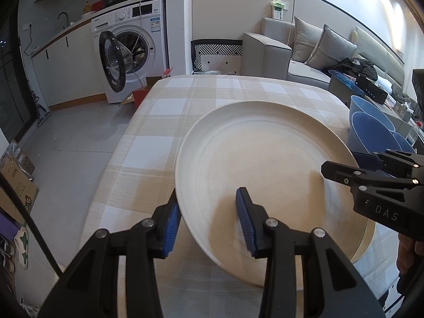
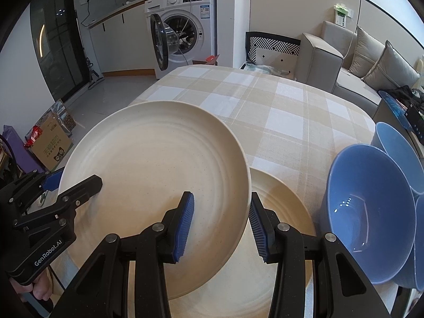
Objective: Organize plates and bowls
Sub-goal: 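Lift and carry the cream plate with both tools toward the blue bowls, then lower the cream plate onto the plate stack beside the bowls and open both tools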
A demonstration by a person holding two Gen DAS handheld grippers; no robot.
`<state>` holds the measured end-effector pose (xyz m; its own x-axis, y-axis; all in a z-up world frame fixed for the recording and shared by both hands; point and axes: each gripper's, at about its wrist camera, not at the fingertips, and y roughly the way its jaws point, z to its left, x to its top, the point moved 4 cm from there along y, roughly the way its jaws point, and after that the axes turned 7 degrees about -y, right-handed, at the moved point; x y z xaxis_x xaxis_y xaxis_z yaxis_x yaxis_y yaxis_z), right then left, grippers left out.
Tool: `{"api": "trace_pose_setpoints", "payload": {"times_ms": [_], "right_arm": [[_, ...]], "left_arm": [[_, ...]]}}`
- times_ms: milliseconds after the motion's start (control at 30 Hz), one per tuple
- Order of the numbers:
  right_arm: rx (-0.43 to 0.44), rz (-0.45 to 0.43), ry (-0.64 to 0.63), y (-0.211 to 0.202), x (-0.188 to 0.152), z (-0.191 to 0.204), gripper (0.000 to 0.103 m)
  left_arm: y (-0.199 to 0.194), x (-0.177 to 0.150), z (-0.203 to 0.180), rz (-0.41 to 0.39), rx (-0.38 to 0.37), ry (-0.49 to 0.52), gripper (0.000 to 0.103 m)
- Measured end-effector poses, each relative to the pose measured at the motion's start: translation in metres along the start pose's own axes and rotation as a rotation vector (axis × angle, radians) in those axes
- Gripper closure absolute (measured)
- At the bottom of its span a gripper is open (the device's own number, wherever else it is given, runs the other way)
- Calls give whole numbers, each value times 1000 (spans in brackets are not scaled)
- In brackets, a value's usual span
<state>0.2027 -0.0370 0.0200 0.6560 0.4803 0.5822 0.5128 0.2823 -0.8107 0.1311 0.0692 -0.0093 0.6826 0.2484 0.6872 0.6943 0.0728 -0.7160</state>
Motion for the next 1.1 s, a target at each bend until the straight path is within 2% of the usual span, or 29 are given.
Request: {"api": "trace_pose_setpoints", "payload": {"times_ms": [1100], "right_arm": [[-44,46,66,-7,-48,-25,61]], "left_arm": [[13,-12,-34,48,-47,88,64]]}}
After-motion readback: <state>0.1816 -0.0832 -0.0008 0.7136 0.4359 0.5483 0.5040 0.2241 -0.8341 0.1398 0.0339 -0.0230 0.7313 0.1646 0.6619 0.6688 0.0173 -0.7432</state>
